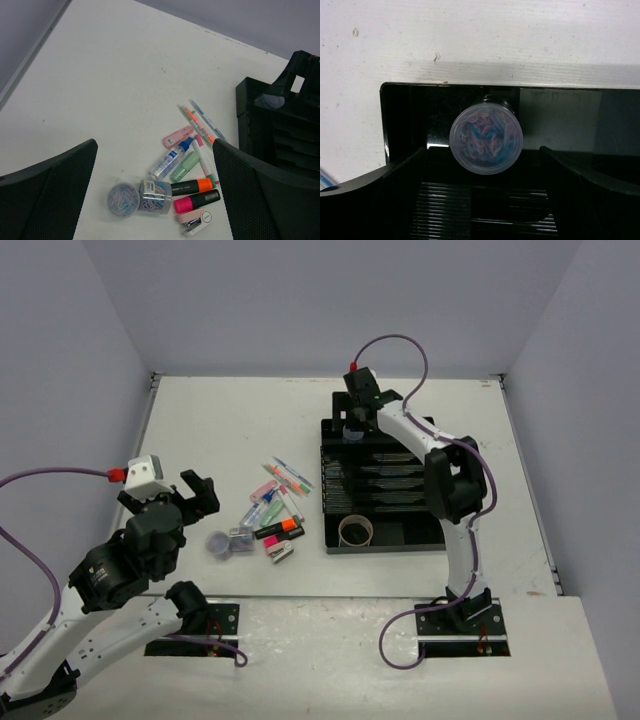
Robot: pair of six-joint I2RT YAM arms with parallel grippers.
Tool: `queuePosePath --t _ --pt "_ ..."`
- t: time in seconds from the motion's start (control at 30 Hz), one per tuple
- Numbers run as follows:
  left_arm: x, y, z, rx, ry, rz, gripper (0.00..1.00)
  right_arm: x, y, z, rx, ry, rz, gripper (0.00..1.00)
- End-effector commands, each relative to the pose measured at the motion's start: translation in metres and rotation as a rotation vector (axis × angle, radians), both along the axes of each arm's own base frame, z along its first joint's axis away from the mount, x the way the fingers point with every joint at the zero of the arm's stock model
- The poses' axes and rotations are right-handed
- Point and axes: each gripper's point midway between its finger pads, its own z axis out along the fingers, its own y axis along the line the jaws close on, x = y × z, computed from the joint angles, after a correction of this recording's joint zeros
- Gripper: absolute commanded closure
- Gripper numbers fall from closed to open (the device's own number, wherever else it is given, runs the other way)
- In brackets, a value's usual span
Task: Sort the stationery into containers
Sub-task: Place the stationery in the storage box, then pick up the stationery from the center of the board.
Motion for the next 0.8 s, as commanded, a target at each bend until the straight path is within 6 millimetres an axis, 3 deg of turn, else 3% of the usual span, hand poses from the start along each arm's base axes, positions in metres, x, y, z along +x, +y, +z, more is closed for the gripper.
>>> queuePosePath --t 0.0,0.13,0.2,0.23,0.33,0.37,0.43,0.53,0.77 --pt "0.003 0.0 0.003 -0.013 -0.024 0.008 0.0 -0.003 0.003 0.041 0.051 -0.057 0.001 0.04" --pt "0.002 0.002 0.005 -0.016 -0.032 0.018 0.0 -0.03 0.037 0.096 0.114 -0.165 0.113 0.05" --pt "0.001 0.003 0.007 -0.028 -0.039 0.02 0.0 -0.063 0.079 0.109 0.135 -0.203 0.258 0.05" --pt "0.0 0.005 0.008 -0.037 -0.046 0.019 0.0 -0.079 0.089 0.116 0.144 -0.217 0.302 0.05" --pt "-0.003 0.009 0.013 -0.07 -0.078 0.023 0.0 -0.135 0.147 0.124 0.196 -0.244 0.446 0.05" --pt "-0.004 0.01 0.014 -0.08 -0.088 0.021 0.0 -0.145 0.159 0.127 0.214 -0.247 0.463 0.05" --pt "-0.004 0.01 0.015 -0.084 -0.095 0.018 0.0 -0.166 0.18 0.126 0.241 -0.229 0.49 0.05" --pt "-0.005 0.013 0.013 -0.082 -0.084 0.036 0.0 -0.211 0.22 0.11 0.295 -0.166 0.536 0.05" --pt "-0.008 0.022 0.016 -0.113 -0.099 0.075 0.0 -0.284 0.288 0.082 0.341 -0.118 0.629 0.06"
